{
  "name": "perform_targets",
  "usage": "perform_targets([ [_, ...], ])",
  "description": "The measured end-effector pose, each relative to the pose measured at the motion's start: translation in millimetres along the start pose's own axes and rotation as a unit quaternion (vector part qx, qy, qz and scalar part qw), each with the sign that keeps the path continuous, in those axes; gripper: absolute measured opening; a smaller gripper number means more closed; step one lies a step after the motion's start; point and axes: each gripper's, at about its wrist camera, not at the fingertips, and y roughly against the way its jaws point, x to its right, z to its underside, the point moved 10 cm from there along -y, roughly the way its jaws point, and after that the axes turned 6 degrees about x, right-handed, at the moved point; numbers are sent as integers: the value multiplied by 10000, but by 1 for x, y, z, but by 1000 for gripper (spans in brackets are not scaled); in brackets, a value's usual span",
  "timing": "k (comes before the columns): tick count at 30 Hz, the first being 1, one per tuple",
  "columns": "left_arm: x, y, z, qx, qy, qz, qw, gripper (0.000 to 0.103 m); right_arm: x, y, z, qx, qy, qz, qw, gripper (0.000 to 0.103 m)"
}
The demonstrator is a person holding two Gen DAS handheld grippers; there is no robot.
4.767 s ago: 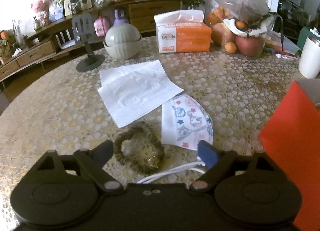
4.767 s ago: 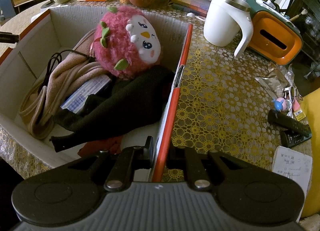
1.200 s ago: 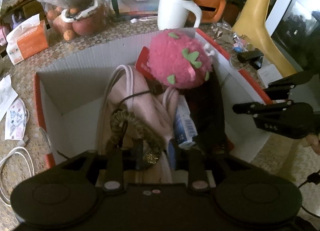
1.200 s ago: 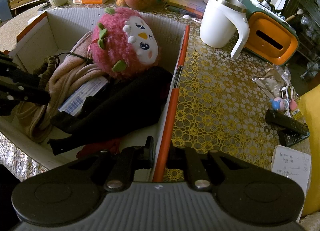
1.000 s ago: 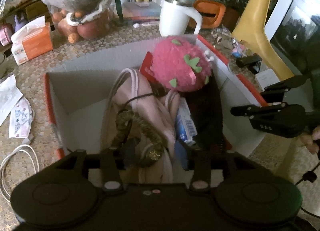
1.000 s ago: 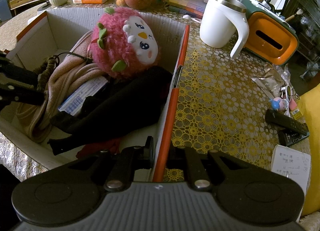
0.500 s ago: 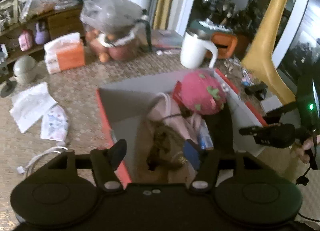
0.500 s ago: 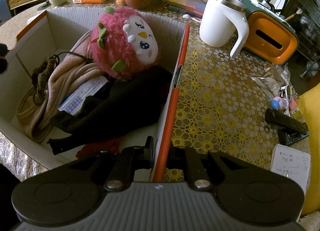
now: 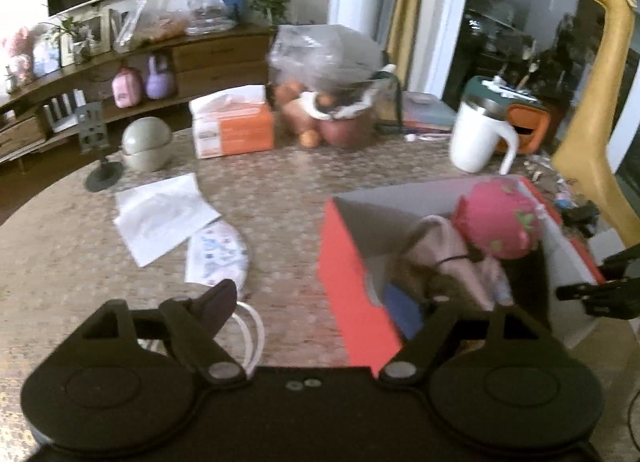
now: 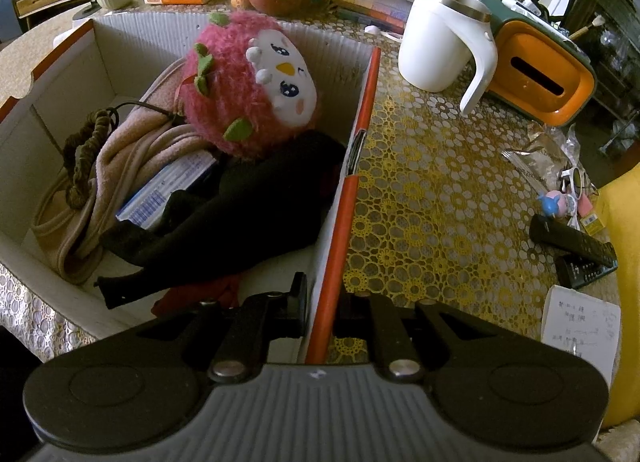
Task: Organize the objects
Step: 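Move the left gripper back to the white printed face mask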
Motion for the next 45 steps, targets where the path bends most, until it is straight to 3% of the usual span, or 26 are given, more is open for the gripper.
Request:
perform_targets([
  [4, -15, -5, 7, -54, 61, -157, 9998, 88, -1, 1, 1, -22, -16, -16, 10000, 11],
  [8, -27, -17, 10, -121, 20, -301, 9995, 102, -1, 2, 2, -43, -19, -22, 10000, 11],
  [15, -52, -62, 5, -369, 86, -658, 9971, 102, -1, 2, 2, -65, -41, -32, 10000, 11],
  [26, -84, -128, 0, -665, 537, -737, 9936, 102, -3, 1, 3, -98, -69, -49, 9999, 11],
  [40, -95, -169, 7, -972, 733, -810, 9892, 102, 0, -6, 6, -185, -205, -155, 9995, 11],
  [45, -96, -176, 10, -1021, 725, -867, 9883, 92, 0, -6, 6, -213, -190, -148, 9995, 11],
])
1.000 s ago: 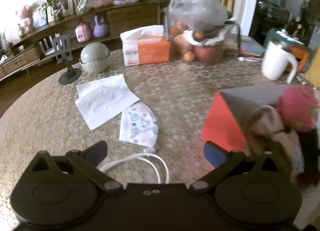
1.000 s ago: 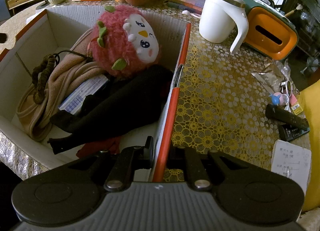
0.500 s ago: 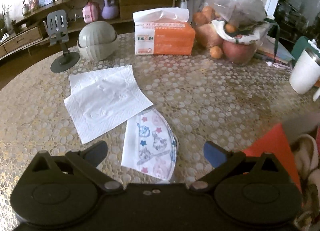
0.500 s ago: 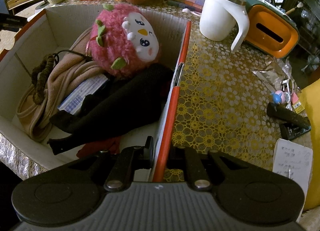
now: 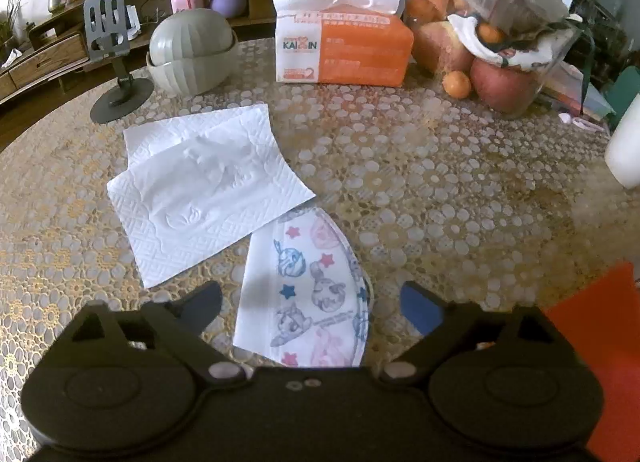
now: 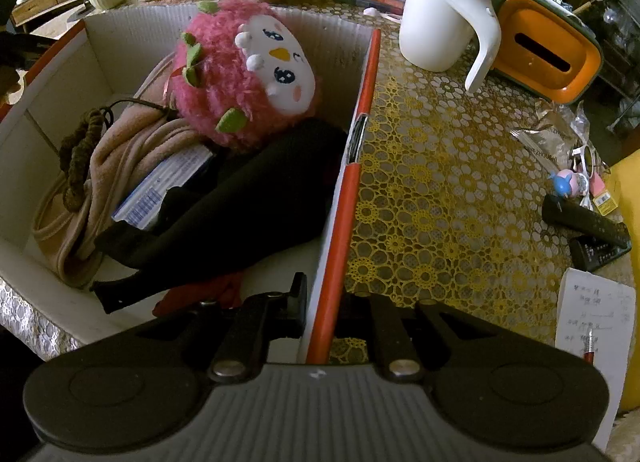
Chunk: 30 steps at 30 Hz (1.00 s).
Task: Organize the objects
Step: 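Grasp the white printed face mask with the left gripper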
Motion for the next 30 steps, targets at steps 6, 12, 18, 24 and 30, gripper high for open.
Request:
perform_targets([
  [6, -1, -2, 0, -5, 8, -34, 10000, 79, 1, -1, -1, -14, -19, 0, 10000, 11],
  [12, 0, 1, 0, 51, -95, -59, 9999, 55, 1, -1, 1, -11, -22, 4, 10000, 11],
  [18, 6, 11, 1, 60, -158, 41, 9998, 17, 0, 0, 0, -8, -37, 19, 10000, 11],
  [24, 16, 43, 3, 171, -272, 280, 9991, 13, 1, 1, 0, -6, -81, 26, 10000, 11],
  [30, 36, 90, 9, 305, -446, 638, 9965, 13, 0, 2, 1, 30, -87, 53, 9999, 11],
])
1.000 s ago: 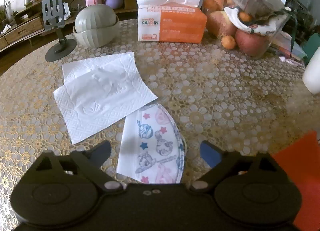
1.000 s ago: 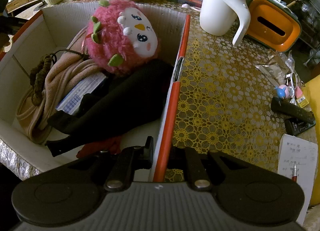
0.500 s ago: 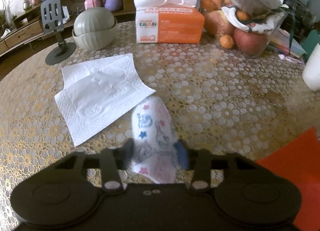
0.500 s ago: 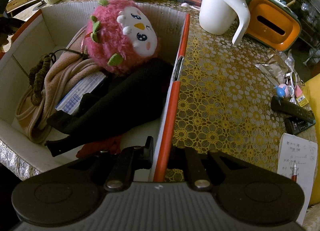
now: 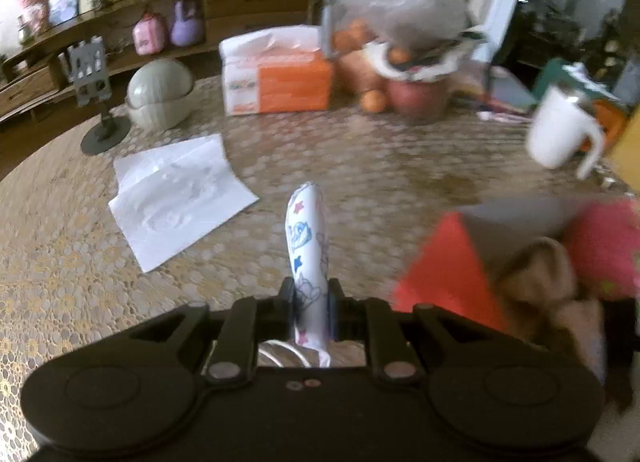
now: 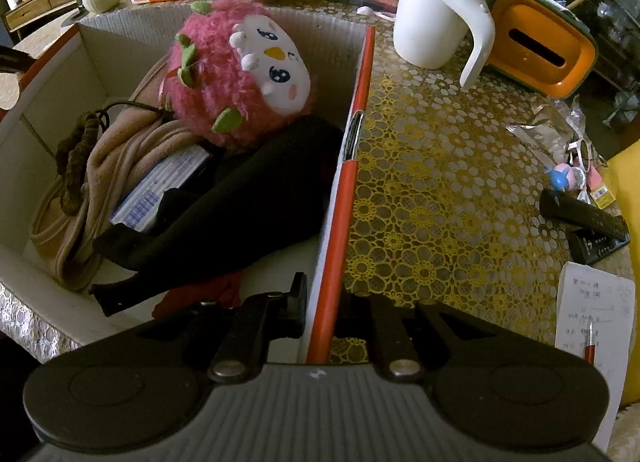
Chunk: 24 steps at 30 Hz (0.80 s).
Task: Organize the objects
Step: 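Grasp the white printed face mask with the left gripper, then carry the face mask over the cardboard box with the left gripper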
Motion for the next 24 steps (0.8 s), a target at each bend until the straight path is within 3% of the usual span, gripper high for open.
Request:
perform_targets([
  [12, 80, 72, 5, 265, -553, 558, 9966, 13, -3, 2, -1, 54, 20, 61, 10000, 11],
  [24, 142, 72, 16, 211, -1254, 588, 9901, 16, -3, 3, -2, 77, 73, 88, 9999, 11],
])
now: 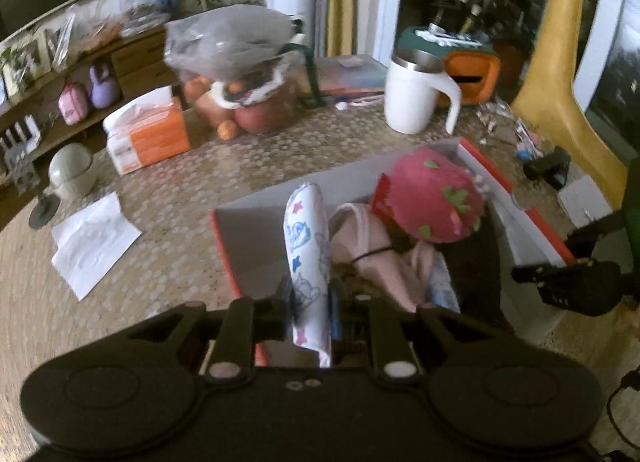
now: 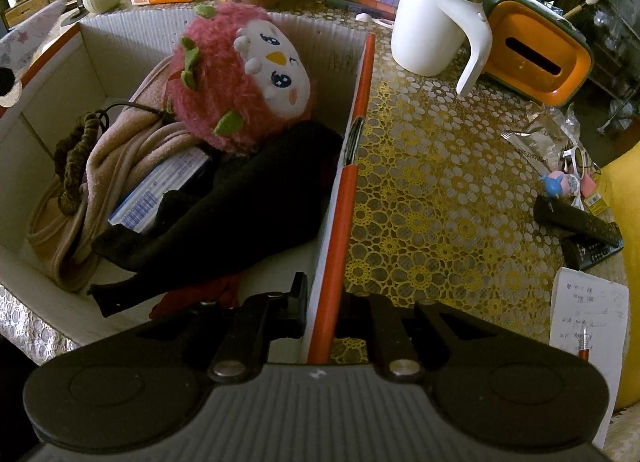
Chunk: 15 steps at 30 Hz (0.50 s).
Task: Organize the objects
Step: 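Carry the face mask over the cardboard box with the left gripper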
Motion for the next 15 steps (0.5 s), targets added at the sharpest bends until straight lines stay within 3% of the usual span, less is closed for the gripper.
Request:
perform_targets([
  [7, 29, -20, 1, -104, -422, -109, 9990, 18, -1, 0, -1, 42, -15, -5, 10000, 11],
  [15, 32, -50, 10, -386, -720, -381, 9959, 18, -2, 1, -1, 57, 2, -14, 10000, 11],
])
